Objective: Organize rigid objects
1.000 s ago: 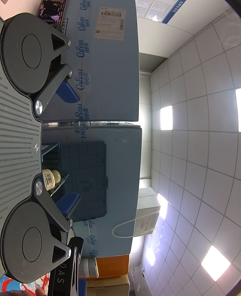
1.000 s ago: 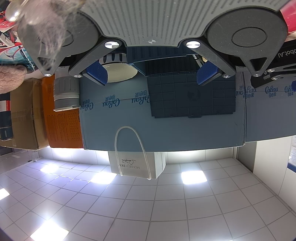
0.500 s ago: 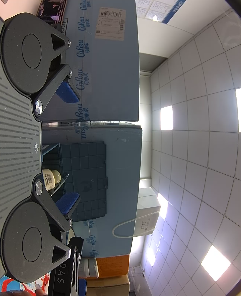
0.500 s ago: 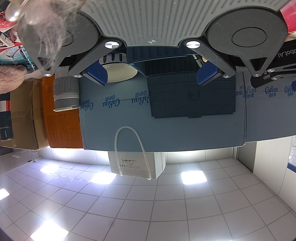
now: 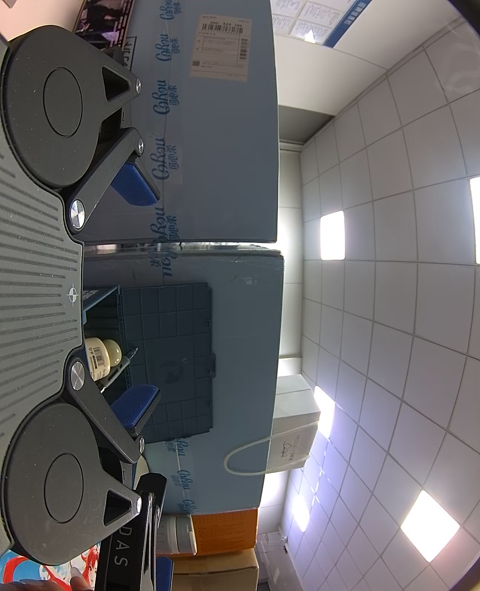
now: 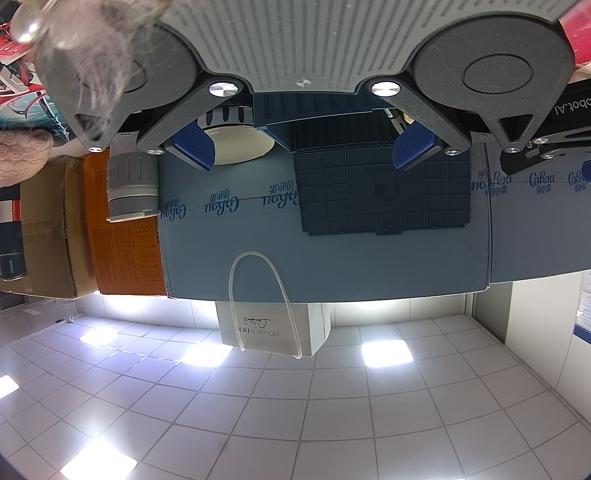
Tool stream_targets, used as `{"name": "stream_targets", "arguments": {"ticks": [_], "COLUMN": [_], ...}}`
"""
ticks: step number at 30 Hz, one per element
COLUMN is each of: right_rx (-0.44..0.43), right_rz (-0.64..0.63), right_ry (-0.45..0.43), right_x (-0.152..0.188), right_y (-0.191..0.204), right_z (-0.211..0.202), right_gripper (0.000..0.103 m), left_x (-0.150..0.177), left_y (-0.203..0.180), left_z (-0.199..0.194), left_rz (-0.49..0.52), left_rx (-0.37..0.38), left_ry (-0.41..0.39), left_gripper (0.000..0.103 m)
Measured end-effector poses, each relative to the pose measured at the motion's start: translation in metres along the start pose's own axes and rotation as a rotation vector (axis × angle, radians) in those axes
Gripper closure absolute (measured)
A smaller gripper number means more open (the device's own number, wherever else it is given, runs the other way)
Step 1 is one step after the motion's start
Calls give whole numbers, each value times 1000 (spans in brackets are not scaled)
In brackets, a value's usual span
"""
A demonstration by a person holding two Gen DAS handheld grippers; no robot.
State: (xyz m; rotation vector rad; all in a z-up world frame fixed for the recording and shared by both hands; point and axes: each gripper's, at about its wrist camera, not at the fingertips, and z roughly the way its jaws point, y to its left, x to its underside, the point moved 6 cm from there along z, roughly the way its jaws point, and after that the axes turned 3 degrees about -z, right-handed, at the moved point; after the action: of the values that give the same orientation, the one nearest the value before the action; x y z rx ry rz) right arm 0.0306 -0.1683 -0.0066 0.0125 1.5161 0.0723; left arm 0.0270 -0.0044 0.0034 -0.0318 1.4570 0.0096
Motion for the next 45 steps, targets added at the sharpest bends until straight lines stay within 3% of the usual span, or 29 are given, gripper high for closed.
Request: {"name": "stream_targets", "arguments": {"ticks": [45], "right_rx": [0], "right_rz": [0], "right_ry": [0], "right_x": [0], "right_y": [0], "right_z": [0], "right_gripper": [0], "left_x": [2], "left_y": [2], "left_z": [1], "left_rz": [-6], "left_rx": [1], "left_ry": [11], "left_gripper": [0]}}
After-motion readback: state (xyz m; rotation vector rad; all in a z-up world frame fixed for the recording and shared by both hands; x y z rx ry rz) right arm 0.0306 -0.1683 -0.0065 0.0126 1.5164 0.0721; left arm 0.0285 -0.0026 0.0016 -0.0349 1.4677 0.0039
